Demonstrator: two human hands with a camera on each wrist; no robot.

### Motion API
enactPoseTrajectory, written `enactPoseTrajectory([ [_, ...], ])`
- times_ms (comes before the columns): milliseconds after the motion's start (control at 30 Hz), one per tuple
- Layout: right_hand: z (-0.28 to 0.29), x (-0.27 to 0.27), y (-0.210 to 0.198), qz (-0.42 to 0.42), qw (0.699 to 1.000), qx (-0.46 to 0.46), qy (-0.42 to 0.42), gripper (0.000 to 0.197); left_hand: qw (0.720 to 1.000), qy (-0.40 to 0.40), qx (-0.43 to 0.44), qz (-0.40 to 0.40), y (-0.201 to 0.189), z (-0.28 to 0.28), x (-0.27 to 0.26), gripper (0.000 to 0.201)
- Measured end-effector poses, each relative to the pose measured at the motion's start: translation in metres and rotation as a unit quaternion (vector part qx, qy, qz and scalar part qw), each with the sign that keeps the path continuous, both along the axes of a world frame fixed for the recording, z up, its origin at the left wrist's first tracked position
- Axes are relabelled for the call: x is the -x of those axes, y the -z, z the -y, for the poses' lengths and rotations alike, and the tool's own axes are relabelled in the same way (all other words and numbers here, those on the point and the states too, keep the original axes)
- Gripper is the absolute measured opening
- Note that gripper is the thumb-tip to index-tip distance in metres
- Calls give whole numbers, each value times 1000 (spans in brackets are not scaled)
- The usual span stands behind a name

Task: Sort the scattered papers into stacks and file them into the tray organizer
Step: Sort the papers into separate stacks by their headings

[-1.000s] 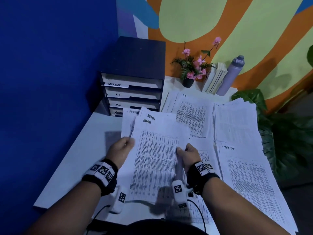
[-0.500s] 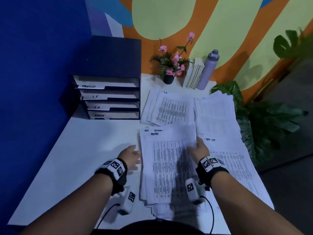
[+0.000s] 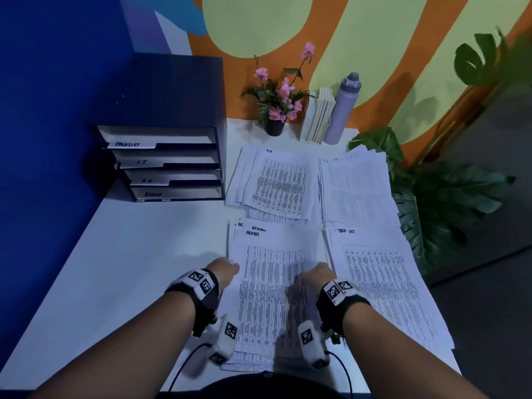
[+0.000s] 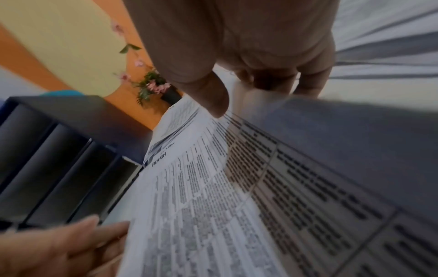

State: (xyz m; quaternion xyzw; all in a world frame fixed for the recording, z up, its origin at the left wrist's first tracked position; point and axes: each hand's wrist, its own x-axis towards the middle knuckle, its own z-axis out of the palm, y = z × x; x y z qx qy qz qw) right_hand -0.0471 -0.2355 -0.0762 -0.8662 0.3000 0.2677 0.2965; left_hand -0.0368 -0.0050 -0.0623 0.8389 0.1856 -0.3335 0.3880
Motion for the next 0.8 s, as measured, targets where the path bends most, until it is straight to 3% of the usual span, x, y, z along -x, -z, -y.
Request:
enactPoseTrajectory([
  [100, -2, 2, -6, 9, 999, -26, -29, 19, 999, -23, 33, -5, 2, -9, 6, 37],
  [233, -10, 10, -25, 140, 979, -151, 5, 13, 991, -95, 90, -10, 0, -24, 17, 21],
  [267, -13, 11, -33, 173, 968, -182, 17, 14, 982, -135, 128, -21, -3, -30, 19, 31],
  [300, -16, 11, -44, 199, 957, -208, 20, 15, 969, -176, 173, -25, -5, -36, 20, 53],
  [367, -26, 4, -67, 244, 935, -257, 11, 19, 944, -220, 246, 31, -11, -50, 11, 94],
  [433, -39, -7, -93, 291, 905, -312, 6, 28, 932, -232, 247, 126, -4, -69, -9, 104],
  [467, -45, -13, -104, 317, 886, -338, 11, 31, 927, -245, 232, 164, -18, -73, -16, 97],
  [567, -60, -25, -135, 388, 833, -394, 24, 36, 898, -255, 206, 292, -94, -70, -17, 22],
  [600, -63, -27, -142, 403, 821, -403, 22, 38, 892, -248, 188, 327, -106, -68, -16, 16],
  [700, -69, -24, -142, 420, 817, -395, 9, 43, 864, -224, 206, 402, -119, -67, -5, 27],
  [800, -71, -17, -133, 429, 817, -384, -20, 57, 856, -209, 212, 423, -109, -69, 7, 44],
])
